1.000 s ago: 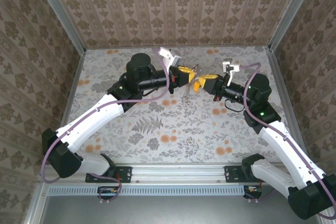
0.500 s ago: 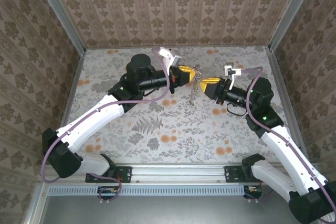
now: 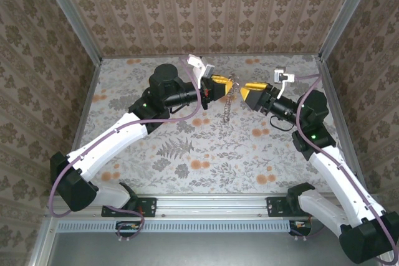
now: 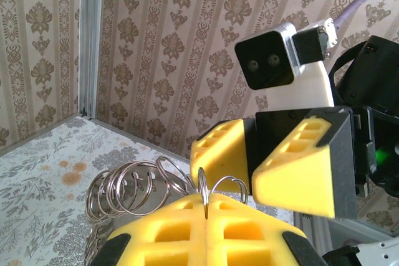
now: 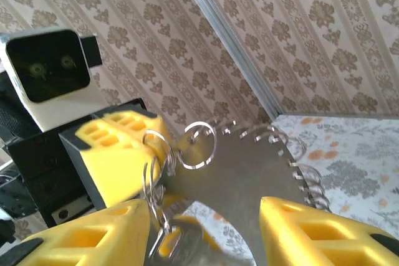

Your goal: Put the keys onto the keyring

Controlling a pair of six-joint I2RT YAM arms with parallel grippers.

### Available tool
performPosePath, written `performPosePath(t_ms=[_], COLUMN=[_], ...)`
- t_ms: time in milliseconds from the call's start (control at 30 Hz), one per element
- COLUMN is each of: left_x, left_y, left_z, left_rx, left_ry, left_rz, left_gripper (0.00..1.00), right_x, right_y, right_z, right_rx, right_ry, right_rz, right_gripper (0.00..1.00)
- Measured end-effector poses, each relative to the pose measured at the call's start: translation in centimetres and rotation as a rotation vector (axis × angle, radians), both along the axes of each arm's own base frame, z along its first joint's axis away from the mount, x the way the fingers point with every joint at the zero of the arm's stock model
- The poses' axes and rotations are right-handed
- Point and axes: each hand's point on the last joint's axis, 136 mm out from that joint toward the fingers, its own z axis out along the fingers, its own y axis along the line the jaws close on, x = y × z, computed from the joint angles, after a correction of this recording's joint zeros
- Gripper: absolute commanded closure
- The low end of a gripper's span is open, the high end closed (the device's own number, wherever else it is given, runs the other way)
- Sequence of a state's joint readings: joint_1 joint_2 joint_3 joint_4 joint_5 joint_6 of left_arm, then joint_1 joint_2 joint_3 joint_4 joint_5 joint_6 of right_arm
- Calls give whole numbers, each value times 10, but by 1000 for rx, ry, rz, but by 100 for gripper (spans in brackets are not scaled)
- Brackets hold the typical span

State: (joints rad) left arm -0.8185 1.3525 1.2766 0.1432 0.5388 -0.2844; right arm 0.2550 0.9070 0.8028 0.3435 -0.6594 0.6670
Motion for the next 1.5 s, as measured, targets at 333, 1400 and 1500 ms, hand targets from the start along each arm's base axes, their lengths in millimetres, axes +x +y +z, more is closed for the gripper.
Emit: performPosePath(t_ms=[333, 1400, 1500], left_x=[0, 10, 23], left_y=[0, 4, 17], left_z=[0, -3, -5], left_rx=[0, 9, 26], left_ry=[0, 11, 20], left_rz=[2, 42, 91], left_gripper=[100, 59, 42], right_x=[0, 0, 4], right_y=[7, 23, 19], right_z=[13, 6, 3], right_rx=[61, -10, -47], right_ry=[-19, -18, -14], right_rz=[33, 62, 45], right_gripper=[48, 100, 100])
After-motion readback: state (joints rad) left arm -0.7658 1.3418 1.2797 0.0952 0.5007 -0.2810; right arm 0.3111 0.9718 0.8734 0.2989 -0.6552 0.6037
